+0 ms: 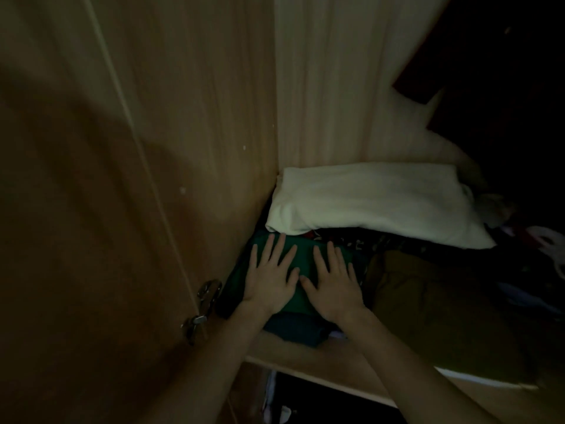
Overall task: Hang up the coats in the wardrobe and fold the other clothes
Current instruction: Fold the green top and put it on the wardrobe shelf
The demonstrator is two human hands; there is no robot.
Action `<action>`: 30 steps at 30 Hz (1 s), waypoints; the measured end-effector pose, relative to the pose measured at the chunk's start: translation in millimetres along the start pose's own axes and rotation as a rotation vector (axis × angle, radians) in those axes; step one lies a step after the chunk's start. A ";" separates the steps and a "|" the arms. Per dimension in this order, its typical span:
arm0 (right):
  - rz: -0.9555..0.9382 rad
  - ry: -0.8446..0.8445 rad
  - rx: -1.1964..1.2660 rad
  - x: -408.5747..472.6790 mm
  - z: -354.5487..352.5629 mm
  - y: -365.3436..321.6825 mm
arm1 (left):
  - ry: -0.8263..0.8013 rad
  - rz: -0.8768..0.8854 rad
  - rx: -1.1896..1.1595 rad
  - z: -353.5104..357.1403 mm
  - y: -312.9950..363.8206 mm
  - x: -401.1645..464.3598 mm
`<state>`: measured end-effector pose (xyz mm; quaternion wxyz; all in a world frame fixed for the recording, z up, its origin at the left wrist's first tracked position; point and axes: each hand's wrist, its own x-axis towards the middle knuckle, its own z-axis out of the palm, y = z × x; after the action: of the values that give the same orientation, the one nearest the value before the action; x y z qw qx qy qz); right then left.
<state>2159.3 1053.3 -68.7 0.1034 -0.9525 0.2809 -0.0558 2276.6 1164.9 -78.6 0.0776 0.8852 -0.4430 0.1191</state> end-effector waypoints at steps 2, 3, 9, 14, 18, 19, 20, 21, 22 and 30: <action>-0.050 0.064 -0.019 -17.4 -15.3 -2.3 | 0.095 0.030 -0.028 -15.6 5.4 -18.2; -0.064 0.085 -0.029 -25.4 -20.9 -2.9 | 0.127 0.037 -0.015 -21.3 7.1 -26.9; -0.067 0.106 -0.053 -83.7 -39.4 -7.9 | 0.176 -0.012 0.040 -62.0 17.7 -85.2; -0.111 0.067 -0.111 -149.1 -42.7 -10.2 | 0.163 -0.057 0.008 -64.0 33.9 -165.7; -0.135 -0.015 -0.157 -206.4 -41.4 -7.9 | 0.119 -0.076 -0.008 -66.5 39.6 -261.2; -0.141 -0.044 -0.162 -219.1 -39.4 -10.7 | 0.101 -0.085 0.008 -68.6 40.1 -285.1; -0.148 -0.064 -0.161 -231.2 -35.7 -15.8 | 0.094 -0.089 0.040 -71.4 40.9 -308.8; -0.154 -0.070 -0.152 -243.1 -30.3 -22.1 | 0.104 -0.088 0.068 -74.2 42.1 -332.0; -0.158 -0.068 -0.133 -254.8 -25.0 -29.7 | 0.108 -0.086 0.077 -78.0 42.5 -352.0; -0.194 -0.071 -0.032 -321.4 -18.8 -108.9 | 0.177 -0.141 0.217 -158.6 -5.6 -443.4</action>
<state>1944.6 1315.2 -41.1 0.0921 -0.9782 0.1842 -0.0275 2001.8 1546.3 -50.5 0.0282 0.9032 -0.3559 0.2383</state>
